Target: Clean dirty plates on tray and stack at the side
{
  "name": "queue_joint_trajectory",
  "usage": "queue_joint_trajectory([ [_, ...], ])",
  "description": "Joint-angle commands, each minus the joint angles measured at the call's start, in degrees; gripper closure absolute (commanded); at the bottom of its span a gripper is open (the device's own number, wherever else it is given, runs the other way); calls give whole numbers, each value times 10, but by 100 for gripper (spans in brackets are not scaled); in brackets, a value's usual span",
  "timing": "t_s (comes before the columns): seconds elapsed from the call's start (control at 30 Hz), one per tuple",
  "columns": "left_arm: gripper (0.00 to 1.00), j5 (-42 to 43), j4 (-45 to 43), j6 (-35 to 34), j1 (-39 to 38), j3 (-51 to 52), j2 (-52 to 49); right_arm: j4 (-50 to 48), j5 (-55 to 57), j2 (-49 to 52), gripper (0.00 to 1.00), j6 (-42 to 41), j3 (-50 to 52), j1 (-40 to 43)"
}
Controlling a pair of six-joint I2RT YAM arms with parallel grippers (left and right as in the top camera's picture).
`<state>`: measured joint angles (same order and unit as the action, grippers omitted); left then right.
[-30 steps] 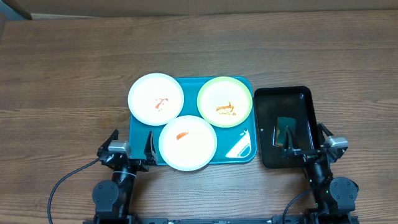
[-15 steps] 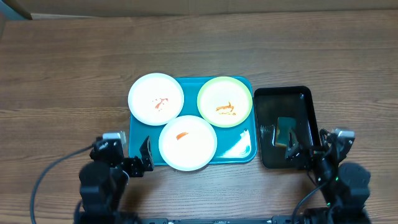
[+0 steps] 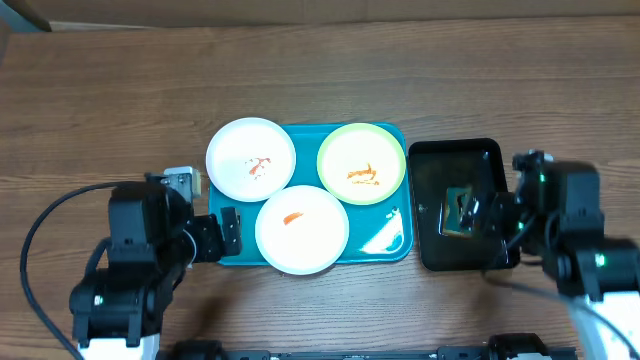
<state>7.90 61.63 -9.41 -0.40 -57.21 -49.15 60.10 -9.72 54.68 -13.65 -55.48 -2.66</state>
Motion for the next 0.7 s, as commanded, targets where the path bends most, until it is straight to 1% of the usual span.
queue_joint_trajectory([
  [0.0,0,62,4,-24,-4,-14,-22,11,-19,50,0,1,-50,2],
  [0.03,0,73,3,-24,-4,-14,-30,11,-19,57,0,2,-53,2],
  [0.1,0,68,6,-23,-4,-14,-45,6,-19,64,0,1,-55,2],
  [0.2,9,54,7,-22,-4,-11,-84,-1,-19,69,0,2,-54,2],
  [0.33,11,59,14,-22,-6,-10,-158,-11,-19,69,0,2,-54,2],
  [0.43,15,62,16,-20,-16,-10,-218,-13,-19,69,0,2,-54,2],
  [0.53,16,61,11,-19,-32,-10,-281,-13,-19,69,0,2,-54,2],
  [0.67,24,64,3,-20,-54,-10,-357,-13,-19,69,0,1,-54,2],
])
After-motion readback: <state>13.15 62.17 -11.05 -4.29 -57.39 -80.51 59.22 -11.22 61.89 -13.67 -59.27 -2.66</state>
